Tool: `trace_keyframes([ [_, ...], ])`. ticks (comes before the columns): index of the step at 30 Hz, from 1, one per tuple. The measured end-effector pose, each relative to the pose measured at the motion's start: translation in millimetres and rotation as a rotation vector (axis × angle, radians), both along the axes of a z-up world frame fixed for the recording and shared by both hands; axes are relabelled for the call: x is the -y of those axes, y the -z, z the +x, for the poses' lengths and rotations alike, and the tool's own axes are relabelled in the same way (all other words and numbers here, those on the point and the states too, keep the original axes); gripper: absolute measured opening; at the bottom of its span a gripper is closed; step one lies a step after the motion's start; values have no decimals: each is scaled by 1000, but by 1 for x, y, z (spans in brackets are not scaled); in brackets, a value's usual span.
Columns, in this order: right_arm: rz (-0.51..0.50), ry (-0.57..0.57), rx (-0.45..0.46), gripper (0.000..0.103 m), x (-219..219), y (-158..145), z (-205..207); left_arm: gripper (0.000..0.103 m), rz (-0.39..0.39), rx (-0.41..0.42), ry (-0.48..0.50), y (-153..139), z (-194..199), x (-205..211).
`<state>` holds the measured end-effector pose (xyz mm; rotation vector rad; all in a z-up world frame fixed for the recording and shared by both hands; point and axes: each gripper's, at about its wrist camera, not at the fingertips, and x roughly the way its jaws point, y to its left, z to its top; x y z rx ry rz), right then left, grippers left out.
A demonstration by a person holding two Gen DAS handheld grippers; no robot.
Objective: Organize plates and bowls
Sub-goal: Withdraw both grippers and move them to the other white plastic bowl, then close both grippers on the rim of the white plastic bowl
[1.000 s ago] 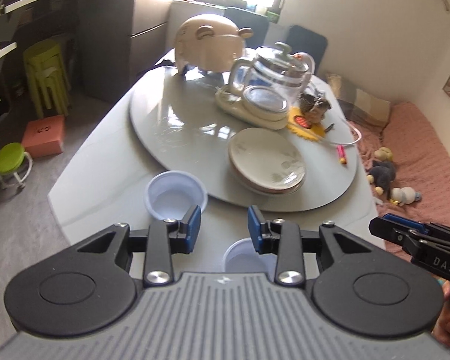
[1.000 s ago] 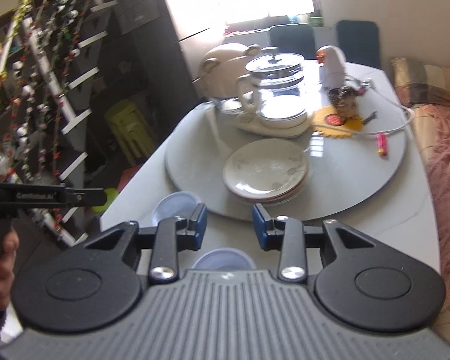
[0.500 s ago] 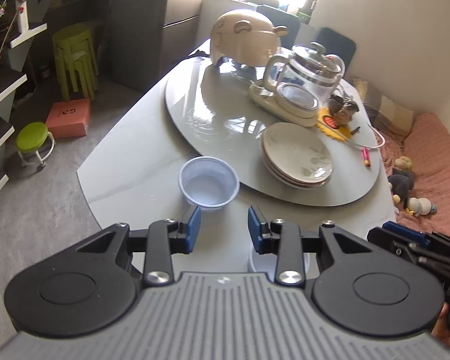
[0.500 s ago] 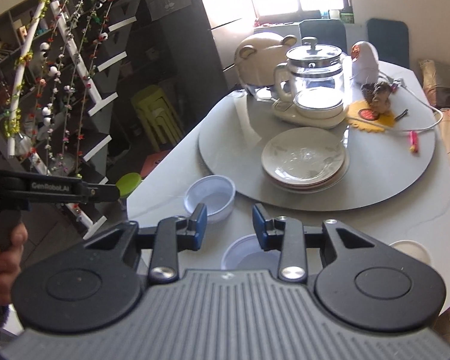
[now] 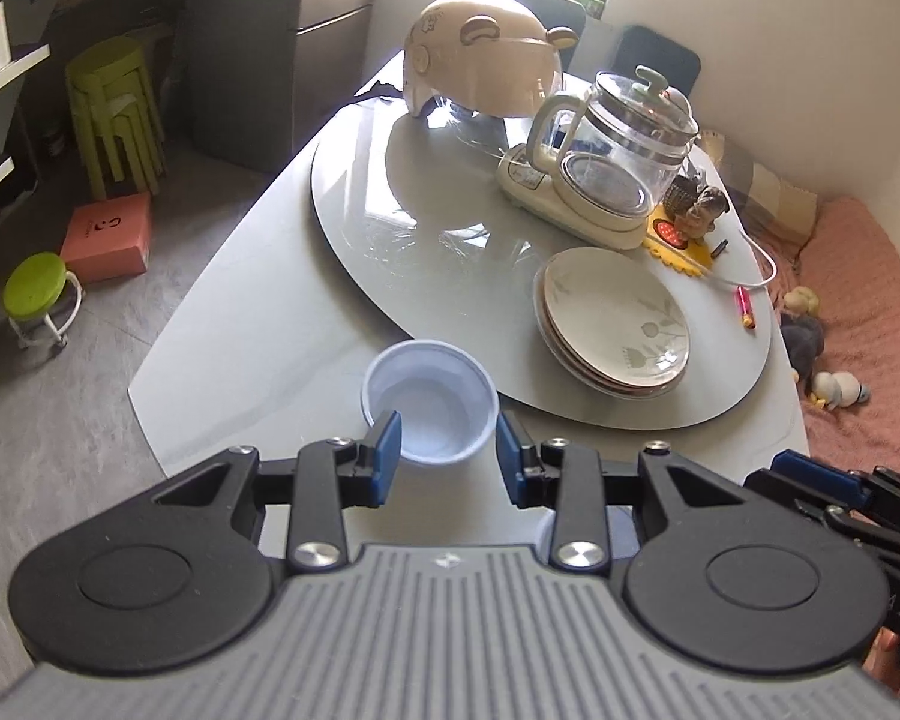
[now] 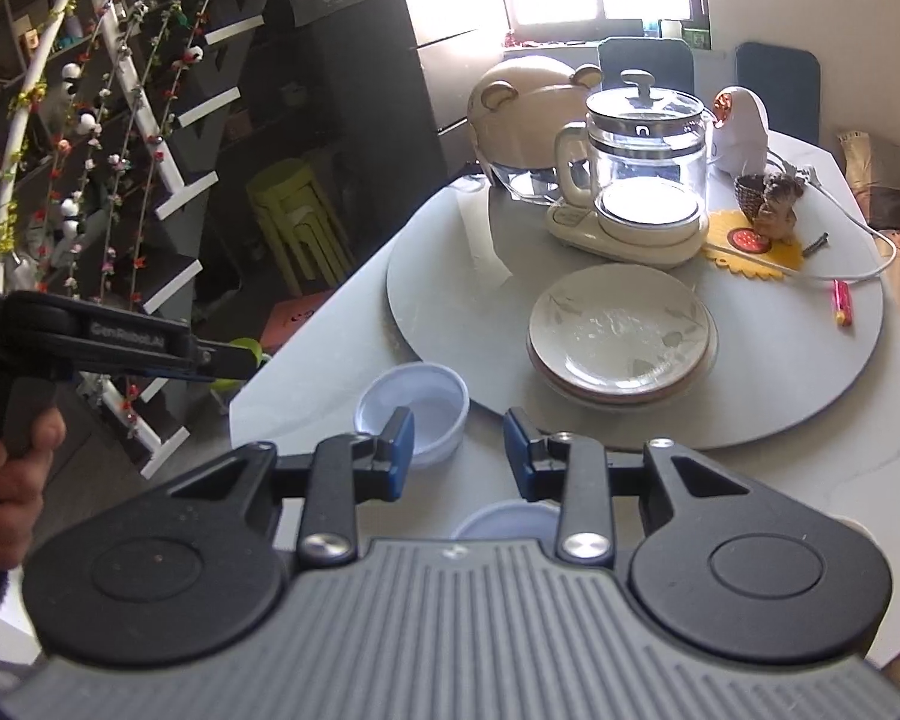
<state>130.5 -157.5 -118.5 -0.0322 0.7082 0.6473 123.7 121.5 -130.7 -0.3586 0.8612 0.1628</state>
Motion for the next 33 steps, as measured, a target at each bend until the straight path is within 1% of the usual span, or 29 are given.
trace_keyframes([
  [5, -36, 32, -53, 37, -21, 10, 18, 40, -17, -32, 33, 13, 25, -33],
  [9, -65, 45, -52, 37, -39, 10, 28, 41, -42, -60, 69, 27, 47, -55],
  [14, -89, 74, -100, 36, -64, 19, 46, 42, -48, -89, 115, 41, 73, -76],
  [15, -93, 80, -106, 36, -68, 20, 50, 44, -49, -93, 122, 43, 78, -82],
  [17, -94, 85, -124, 36, -79, 24, 58, 50, -54, -103, 142, 48, 87, -92],
  [18, -93, 87, -135, 36, -84, 27, 62, 55, -50, -114, 149, 50, 92, -97],
  [19, -98, 92, -148, 36, -90, 30, 65, 57, -43, -125, 155, 53, 96, -101],
  [23, -102, 104, -193, 37, -111, 37, 78, 59, -48, -152, 179, 66, 114, -123],
  [24, -95, 109, -201, 49, -115, 39, 81, 59, -51, -151, 187, 70, 119, -128],
  [25, -85, 120, -210, 64, -118, 40, 84, 59, -46, -156, 193, 73, 124, -132],
  [27, -70, 149, -221, 75, -124, 43, 89, 60, -34, -162, 206, 79, 133, -138],
  [31, -95, 190, -261, 76, -141, 57, 103, 60, -71, -196, 234, 98, 151, -148],
  [33, -108, 213, -262, 76, -147, 66, 109, 60, -83, -219, 249, 108, 160, -150],
])
